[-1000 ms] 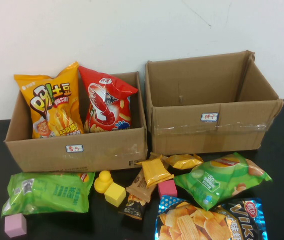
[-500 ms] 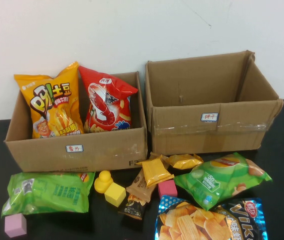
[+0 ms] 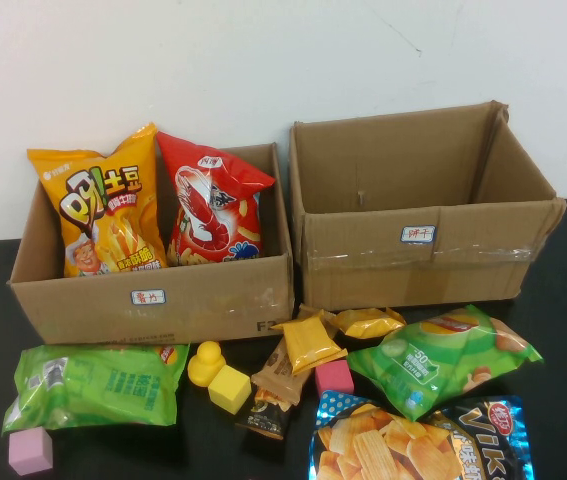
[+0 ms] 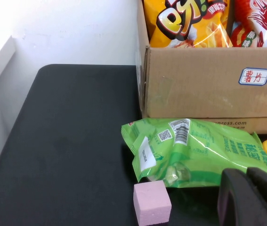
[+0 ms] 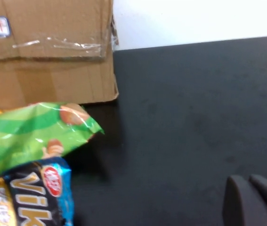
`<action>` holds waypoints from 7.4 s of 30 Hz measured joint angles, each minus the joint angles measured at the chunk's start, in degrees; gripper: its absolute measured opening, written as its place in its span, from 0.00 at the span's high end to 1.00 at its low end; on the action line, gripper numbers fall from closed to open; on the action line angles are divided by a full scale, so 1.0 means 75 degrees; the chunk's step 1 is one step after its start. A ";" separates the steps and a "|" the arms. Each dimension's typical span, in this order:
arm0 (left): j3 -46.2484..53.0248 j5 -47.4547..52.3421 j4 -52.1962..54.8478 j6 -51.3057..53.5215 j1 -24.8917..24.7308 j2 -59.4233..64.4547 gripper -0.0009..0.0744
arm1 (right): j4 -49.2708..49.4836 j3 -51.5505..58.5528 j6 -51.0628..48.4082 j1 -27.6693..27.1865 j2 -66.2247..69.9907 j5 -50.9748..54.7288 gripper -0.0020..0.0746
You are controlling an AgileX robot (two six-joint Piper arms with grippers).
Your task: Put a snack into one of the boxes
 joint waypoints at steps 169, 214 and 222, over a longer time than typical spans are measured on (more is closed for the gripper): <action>-0.6286 0.1233 1.1613 -0.7630 -0.3852 1.4365 0.72 | 1.0866 -0.2423 -1.2577 0.0000 0.5936 0.2250 0.98; -1.0779 -1.1006 1.2258 -1.0487 0.1223 1.4223 0.79 | 1.0624 -0.2423 -1.2577 0.0000 0.5936 0.2972 0.98; -1.1938 -1.1076 1.1998 -1.0664 0.1223 1.6163 0.79 | 1.0428 -0.2423 -1.2577 0.0000 0.5936 0.3262 0.98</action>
